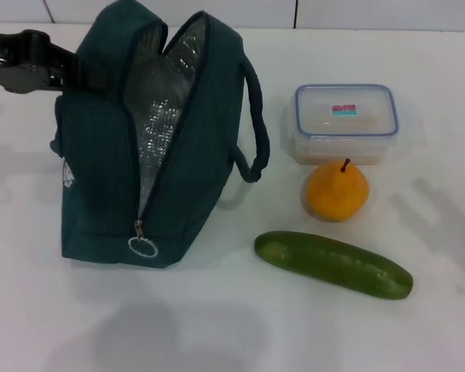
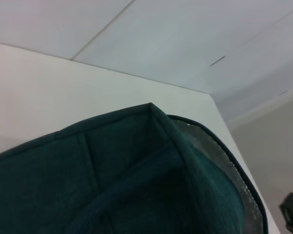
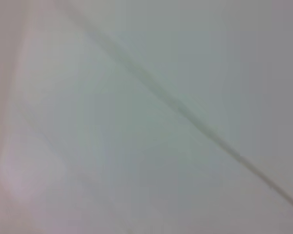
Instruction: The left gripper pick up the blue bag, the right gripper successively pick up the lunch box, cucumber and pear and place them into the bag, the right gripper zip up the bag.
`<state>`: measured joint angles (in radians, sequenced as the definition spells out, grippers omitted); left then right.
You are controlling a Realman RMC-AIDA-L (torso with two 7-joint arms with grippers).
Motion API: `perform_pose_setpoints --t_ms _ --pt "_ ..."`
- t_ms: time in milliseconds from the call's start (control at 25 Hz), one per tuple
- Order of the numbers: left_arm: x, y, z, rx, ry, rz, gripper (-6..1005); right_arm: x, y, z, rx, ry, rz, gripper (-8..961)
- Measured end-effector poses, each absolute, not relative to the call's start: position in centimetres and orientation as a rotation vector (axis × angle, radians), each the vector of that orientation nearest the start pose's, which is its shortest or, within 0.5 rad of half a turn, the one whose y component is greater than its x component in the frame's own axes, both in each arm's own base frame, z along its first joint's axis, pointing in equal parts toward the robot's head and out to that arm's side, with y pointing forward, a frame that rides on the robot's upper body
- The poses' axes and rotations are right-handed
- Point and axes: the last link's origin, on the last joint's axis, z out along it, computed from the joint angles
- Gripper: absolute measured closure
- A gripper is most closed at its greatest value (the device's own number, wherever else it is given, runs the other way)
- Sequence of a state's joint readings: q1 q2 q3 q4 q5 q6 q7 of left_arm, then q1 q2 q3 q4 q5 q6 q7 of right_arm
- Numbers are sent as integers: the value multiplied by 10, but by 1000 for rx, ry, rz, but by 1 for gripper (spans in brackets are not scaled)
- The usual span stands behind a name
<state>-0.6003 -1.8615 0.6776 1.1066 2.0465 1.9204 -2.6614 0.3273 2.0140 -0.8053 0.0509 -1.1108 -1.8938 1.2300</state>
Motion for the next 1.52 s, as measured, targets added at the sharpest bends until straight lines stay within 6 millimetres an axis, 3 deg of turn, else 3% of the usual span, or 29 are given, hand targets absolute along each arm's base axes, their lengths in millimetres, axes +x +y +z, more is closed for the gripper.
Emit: perform_pose_setpoints --t_ms 240,440,720,840,1000,1520 --pt "-210 348 142 -2496 -1694 -518 961 322 244 9 -1599 1398 1749 93" --pt "-205 351 141 -2509 -1681 -523 961 331 270 0 -1484 1602 1681 93" --pt "-201 353 139 -2524 -1655 -515 960 324 304 -16 -1482 1708 1567 93" --pt "-200 354 139 -2525 -1651 -515 960 323 307 -18 -1481 1720 1554 94" --pt "-198 355 139 -2531 -1643 -515 961 318 324 -34 -1478 1805 1447 102" --pt "-192 358 139 -2547 -1621 -505 960 294 355 -46 -1525 1830 1384 137"
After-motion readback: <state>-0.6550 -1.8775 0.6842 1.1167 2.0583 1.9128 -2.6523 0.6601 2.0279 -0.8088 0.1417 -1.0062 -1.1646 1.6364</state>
